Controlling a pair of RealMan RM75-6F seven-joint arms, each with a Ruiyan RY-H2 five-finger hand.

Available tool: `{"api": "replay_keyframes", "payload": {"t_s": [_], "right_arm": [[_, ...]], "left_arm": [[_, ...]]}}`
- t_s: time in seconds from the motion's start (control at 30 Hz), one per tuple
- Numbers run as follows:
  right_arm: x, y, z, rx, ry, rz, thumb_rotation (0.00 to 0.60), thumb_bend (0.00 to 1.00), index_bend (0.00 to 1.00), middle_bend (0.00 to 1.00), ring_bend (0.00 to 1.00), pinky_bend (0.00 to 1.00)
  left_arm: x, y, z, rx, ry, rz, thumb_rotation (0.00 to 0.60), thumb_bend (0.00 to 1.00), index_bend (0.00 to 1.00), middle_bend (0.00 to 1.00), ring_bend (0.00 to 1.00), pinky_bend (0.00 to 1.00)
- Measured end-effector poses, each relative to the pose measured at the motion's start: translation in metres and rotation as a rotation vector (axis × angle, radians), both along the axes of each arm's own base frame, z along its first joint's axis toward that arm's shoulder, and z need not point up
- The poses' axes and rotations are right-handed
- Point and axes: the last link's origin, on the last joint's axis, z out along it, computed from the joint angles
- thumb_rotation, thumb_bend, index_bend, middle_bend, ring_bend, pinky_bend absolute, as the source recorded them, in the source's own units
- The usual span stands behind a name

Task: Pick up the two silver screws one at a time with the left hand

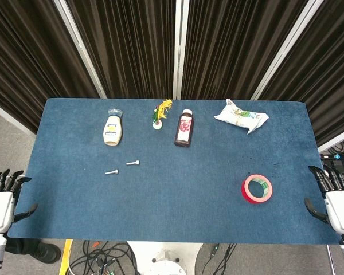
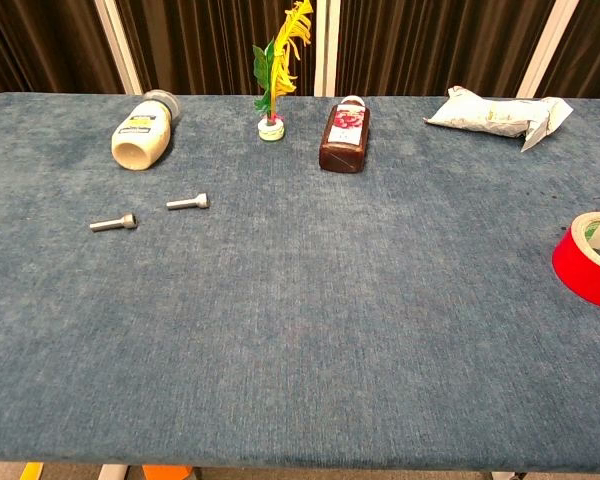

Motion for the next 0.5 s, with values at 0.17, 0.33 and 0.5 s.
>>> {"api": "replay_keyframes", "payload": {"t_s": [0.17, 0.33, 0.5], "right_arm": [[0.003, -0.009, -0.005, 0.028, 0.0, 0.013, 0.6, 0.28, 0.06, 0.12, 0.0, 0.04], [0.005, -0.013, -0.008, 0.038, -0.004, 0.025, 0.6, 0.28, 0.06, 0.12, 0.0, 0.04], [0.003, -0.012, -0.007, 0.028, -0.012, 0.021, 0.6, 0.28, 0.06, 0.12, 0.0, 0.04]], "left_arm": [[-0.002, -0.004, 0.001, 0.01, -0.004, 0.019, 0.6, 0.16, 0.27, 0.14, 0.0, 0.0], [-0.001, -0.006, 0.001, 0.012, -0.009, 0.025, 0.6, 0.16, 0.27, 0.14, 0.0, 0.0], [0.0, -0.005, 0.002, 0.01, -0.007, 0.015, 0.6, 0.16, 0.27, 0.14, 0.0, 0.0]]}}
